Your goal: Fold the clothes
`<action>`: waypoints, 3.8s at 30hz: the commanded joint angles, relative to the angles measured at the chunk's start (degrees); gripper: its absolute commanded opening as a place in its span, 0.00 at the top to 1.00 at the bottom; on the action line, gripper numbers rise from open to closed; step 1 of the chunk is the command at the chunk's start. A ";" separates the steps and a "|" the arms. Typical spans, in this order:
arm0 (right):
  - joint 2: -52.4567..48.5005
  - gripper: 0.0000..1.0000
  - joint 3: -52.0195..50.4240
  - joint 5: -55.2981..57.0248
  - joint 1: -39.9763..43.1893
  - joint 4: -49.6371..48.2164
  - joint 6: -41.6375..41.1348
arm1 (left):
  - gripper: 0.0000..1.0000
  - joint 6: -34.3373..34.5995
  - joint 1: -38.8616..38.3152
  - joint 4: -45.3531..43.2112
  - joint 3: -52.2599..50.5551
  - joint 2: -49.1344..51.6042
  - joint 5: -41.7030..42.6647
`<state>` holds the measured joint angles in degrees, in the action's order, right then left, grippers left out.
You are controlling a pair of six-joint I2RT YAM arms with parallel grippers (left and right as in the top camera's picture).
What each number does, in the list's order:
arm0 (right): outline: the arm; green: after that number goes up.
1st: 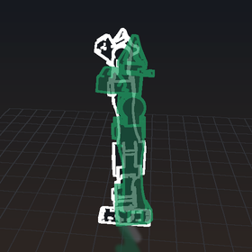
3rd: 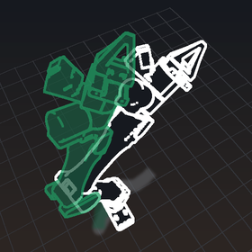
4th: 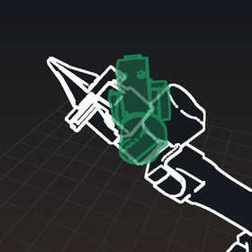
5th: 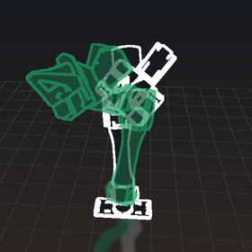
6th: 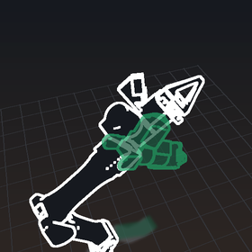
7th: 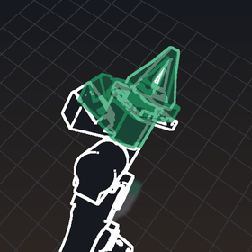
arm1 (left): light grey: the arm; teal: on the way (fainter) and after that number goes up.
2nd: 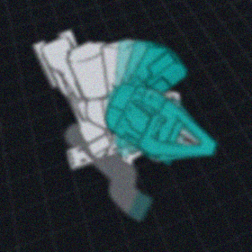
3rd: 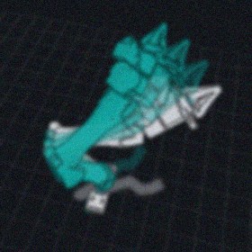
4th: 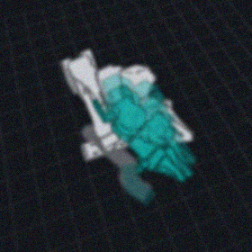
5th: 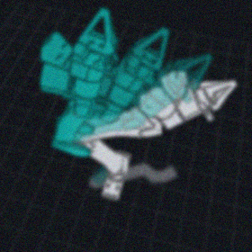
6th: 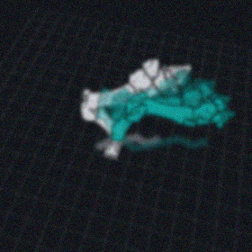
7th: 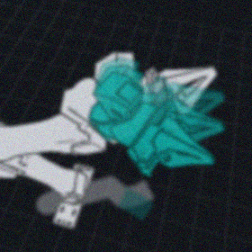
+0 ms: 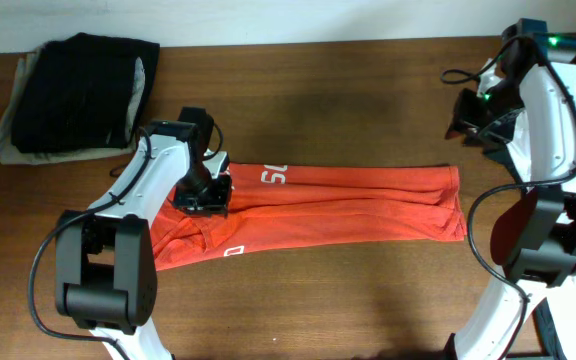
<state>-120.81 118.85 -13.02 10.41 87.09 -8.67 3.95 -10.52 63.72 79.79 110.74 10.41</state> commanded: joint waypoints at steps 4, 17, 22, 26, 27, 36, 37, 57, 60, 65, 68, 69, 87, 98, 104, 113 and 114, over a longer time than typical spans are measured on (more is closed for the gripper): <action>0.48 0.86 -6.91 1.90 -7.08 0.26 2.01 | 0.90 -0.33 0.07 -0.96 -0.15 -0.92 -0.15; 0.48 0.96 -29.29 3.91 -5.66 -16.74 0.68 | 0.99 0.04 0.37 -4.44 -0.17 7.67 -1.25; 0.48 0.96 -34.01 4.81 -4.57 -19.39 0.70 | 0.99 1.20 2.03 -4.13 -0.20 7.67 -4.26; 0.48 0.93 -39.71 5.73 -3.08 -24.90 -0.55 | 0.99 1.16 4.52 -3.54 -0.42 8.41 -4.24; 0.48 0.95 -40.39 6.23 -2.71 -25.57 -1.77 | 0.99 1.16 4.96 -3.54 -0.81 8.79 -4.26; 0.52 0.96 -40.61 6.16 -0.70 -26.51 -2.78 | 0.99 1.22 10.32 -6.69 -5.73 11.82 -4.44; 0.55 0.96 -40.52 6.16 -0.96 -26.58 -2.80 | 0.99 2.03 11.41 -6.58 -5.70 11.82 -5.46; 2.82 0.96 -23.34 7.41 -3.91 -16.37 -2.36 | 0.99 8.26 26.08 -1.88 -2.54 5.31 -10.21; 2.82 0.91 -19.21 8.85 -3.30 -12.83 -2.34 | 0.99 8.26 26.08 -0.72 -1.27 0.85 -10.21; 2.56 0.02 -18.25 8.50 0.39 -12.68 -2.32 | 0.36 8.26 26.08 -0.02 -0.96 -8.72 -9.94; 2.43 0.02 -18.67 1.05 3.26 -12.85 1.73 | 0.01 8.26 26.08 -0.04 -0.96 -12.39 -7.32; 2.43 0.01 -19.19 -3.91 4.00 -12.68 4.94 | 0.01 8.26 26.05 -0.04 -0.96 -13.07 -6.05; 2.43 0.02 -46.16 -21.03 3.74 -32.20 12.31 | 0.01 8.26 26.05 -0.02 -0.98 -13.46 -1.11; 2.38 0.09 -53.11 -27.87 -7.45 -41.05 11.82 | 0.01 8.26 26.05 -0.02 -0.98 -13.46 -1.14; 2.38 0.69 -53.05 -26.82 -8.15 -42.58 6.64 | 0.01 8.24 26.05 -0.02 -0.98 -13.46 -1.14; 2.40 0.96 -46.93 -15.76 -1.86 -34.99 4.74 | 0.01 8.26 26.05 -0.02 -0.98 -13.46 -1.14; 2.40 0.96 -44.68 -13.18 -0.92 -32.20 4.74 | 0.01 8.26 26.05 -0.04 -0.98 -13.46 -1.14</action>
<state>-117.08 69.36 -36.53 6.26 51.03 -3.22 12.03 15.29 63.66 78.52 97.38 8.62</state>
